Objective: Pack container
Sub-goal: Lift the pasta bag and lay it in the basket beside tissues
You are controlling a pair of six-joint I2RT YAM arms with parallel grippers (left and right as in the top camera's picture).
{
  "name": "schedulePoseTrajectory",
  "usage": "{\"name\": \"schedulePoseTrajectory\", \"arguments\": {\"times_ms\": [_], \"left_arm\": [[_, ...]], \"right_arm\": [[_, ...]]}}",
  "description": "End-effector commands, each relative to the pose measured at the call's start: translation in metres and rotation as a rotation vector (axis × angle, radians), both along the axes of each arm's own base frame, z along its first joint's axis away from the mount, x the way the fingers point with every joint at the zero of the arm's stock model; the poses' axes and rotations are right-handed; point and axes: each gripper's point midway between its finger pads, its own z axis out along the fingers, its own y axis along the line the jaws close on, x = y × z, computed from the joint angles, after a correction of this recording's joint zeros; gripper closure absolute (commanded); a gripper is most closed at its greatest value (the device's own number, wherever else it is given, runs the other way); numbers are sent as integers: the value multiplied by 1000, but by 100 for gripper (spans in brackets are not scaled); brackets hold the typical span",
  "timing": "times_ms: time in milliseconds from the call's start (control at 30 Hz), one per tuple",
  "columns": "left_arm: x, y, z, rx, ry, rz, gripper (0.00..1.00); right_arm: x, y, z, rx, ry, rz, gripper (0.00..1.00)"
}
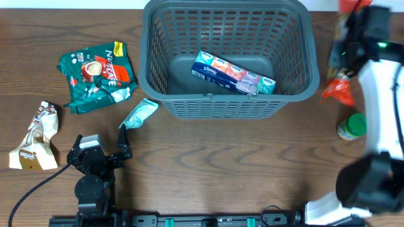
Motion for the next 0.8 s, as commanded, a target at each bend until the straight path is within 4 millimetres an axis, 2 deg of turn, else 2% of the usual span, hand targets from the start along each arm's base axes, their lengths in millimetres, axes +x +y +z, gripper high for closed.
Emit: {"name": "schedulePoseTrajectory", "arguments": {"times_ms": [0, 67, 133, 267, 467, 767], "left_arm": [[-1, 3, -16, 3, 48, 17, 1], [-1, 3, -16, 3, 48, 17, 1], [-1, 3, -16, 3, 48, 17, 1], [-1, 3, -16, 3, 48, 17, 1], [-1, 3, -16, 3, 48, 17, 1], [-1, 3, -16, 3, 48, 17, 1]], "right_arm": [[-21, -8, 103, -67, -245, -70, 98], [-34, -5, 136, -80, -325, -69, 98], [-45, 1, 161, -86, -386, -50, 98], [-56, 32, 194, -94, -462, 126, 98], [-64, 89, 212, -90, -510, 353, 99], [-81, 211, 219, -211, -536, 880, 99]]}}
